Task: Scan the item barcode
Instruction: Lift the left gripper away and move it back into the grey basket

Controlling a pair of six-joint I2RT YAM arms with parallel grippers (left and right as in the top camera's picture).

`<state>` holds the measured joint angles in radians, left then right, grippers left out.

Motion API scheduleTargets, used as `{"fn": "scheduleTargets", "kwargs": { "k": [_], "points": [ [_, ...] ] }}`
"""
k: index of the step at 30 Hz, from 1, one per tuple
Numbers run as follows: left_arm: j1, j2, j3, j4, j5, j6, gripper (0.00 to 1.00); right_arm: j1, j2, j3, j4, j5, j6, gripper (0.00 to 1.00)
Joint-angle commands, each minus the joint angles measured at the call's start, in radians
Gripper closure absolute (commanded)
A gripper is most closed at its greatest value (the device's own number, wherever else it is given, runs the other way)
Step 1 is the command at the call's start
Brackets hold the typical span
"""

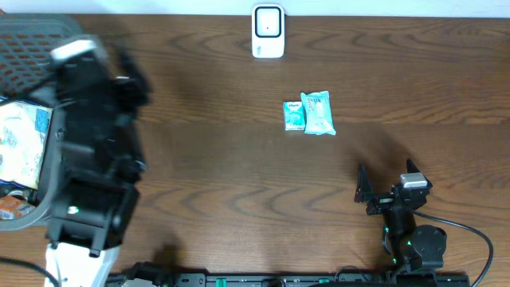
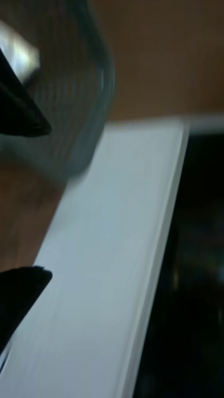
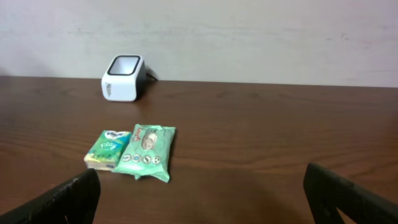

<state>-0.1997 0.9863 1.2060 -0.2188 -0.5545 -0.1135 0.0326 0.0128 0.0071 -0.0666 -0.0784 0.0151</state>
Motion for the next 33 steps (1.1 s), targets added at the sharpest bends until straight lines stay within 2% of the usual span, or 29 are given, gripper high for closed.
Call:
{"fn": "scheduleTargets", "kwargs": {
  "k": [1, 8, 12, 13, 19, 23, 27, 33],
  "points": [
    [0.167, 0.018, 0.077, -0.050, 0.019, 0.054, 0.34, 0.008, -0.004, -0.001, -0.004, -0.006, 0.006, 0.01],
    [0.431, 0.183, 0.314, -0.299, 0.207, 0.060, 0.17, 0.008, -0.004, -0.001, -0.004, -0.006, 0.006, 0.01],
    [0.588, 0.320, 0.416, -0.396, 0.225, 0.060, 0.11, 0.008, -0.004, -0.001, -0.004, -0.006, 0.006, 0.01],
    [0.626, 0.349, 0.426, -0.417, 0.225, 0.060, 0.04, 0.008, -0.004, -0.001, -0.004, -0.006, 0.006, 0.01],
    [0.857, 0.500, 0.429, -0.480, 0.225, 0.046, 0.02, 0.008, -0.004, -0.001, -0.004, -0.006, 0.006, 0.01],
    [0.901, 0.534, 0.427, -0.483, 0.240, 0.046, 0.02, 0.008, -0.004, -0.001, -0.004, -0.006, 0.006, 0.01],
    [0.903, 0.566, 0.421, -0.475, 0.356, 0.063, 0.02, 0.008, -0.004, -0.001, -0.004, -0.006, 0.006, 0.01],
    [0.903, 0.665, 0.412, -0.491, 0.405, 0.188, 0.02, 0.008, -0.004, -0.001, -0.004, -0.006, 0.006, 0.01]
  ]
}}
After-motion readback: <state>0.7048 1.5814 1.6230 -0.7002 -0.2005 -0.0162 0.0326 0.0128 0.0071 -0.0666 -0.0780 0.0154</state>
